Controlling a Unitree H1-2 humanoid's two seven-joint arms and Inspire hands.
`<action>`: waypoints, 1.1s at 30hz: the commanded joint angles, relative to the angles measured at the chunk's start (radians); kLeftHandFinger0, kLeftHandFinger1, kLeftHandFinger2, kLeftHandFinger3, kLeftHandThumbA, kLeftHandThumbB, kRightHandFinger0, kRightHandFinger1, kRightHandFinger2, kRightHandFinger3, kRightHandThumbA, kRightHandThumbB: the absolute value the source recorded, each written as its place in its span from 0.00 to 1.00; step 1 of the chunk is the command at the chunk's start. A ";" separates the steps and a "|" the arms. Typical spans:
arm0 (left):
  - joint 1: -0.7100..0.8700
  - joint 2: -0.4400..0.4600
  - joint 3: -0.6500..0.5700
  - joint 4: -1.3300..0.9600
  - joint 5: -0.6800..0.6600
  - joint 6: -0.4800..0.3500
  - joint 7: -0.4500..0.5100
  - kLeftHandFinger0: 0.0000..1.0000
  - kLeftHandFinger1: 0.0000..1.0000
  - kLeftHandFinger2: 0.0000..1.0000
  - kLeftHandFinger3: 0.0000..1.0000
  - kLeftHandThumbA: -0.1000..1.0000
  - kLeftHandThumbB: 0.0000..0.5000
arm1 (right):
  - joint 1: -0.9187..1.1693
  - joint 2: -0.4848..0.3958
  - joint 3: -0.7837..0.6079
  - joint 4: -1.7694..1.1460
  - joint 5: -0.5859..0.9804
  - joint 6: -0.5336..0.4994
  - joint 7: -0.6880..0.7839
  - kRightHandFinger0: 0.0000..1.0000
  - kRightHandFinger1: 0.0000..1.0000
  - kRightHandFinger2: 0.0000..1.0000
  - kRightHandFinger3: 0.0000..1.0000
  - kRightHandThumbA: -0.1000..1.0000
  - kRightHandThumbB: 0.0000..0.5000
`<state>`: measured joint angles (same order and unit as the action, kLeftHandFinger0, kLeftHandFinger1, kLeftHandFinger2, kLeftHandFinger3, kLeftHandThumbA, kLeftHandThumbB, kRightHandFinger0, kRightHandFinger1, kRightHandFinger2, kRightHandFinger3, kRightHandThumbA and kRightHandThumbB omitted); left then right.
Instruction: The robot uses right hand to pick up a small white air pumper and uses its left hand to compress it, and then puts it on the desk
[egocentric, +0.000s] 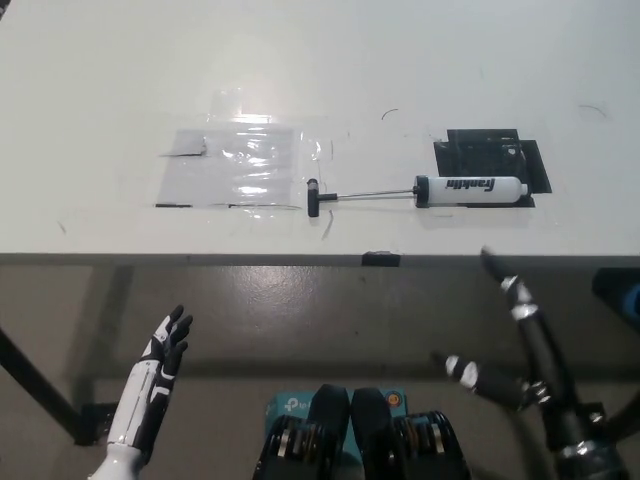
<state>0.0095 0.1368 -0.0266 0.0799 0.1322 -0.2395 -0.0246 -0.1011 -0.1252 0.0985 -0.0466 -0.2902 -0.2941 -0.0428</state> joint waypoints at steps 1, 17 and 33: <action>-0.017 0.003 -0.007 -0.040 0.004 -0.055 0.000 1.00 1.00 1.00 1.00 1.00 0.31 | -0.111 -0.033 -0.043 -0.151 -0.028 0.051 0.011 1.00 1.00 1.00 1.00 0.94 0.44; 0.010 0.009 0.008 -0.052 -0.022 -0.048 -0.007 1.00 1.00 1.00 1.00 1.00 0.32 | -0.578 -0.261 0.070 0.226 -0.007 0.299 0.302 1.00 1.00 1.00 1.00 0.96 0.50; 0.023 0.011 0.006 -0.058 -0.020 -0.051 -0.010 1.00 1.00 1.00 1.00 1.00 0.31 | -0.800 -0.284 0.177 0.632 0.002 0.304 0.432 1.00 1.00 1.00 1.00 1.00 0.59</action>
<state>0.0302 0.1371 -0.0217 0.0548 0.1243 -0.2545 -0.0264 -0.8153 -0.3845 0.2787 0.5577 -0.3028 0.0263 0.3366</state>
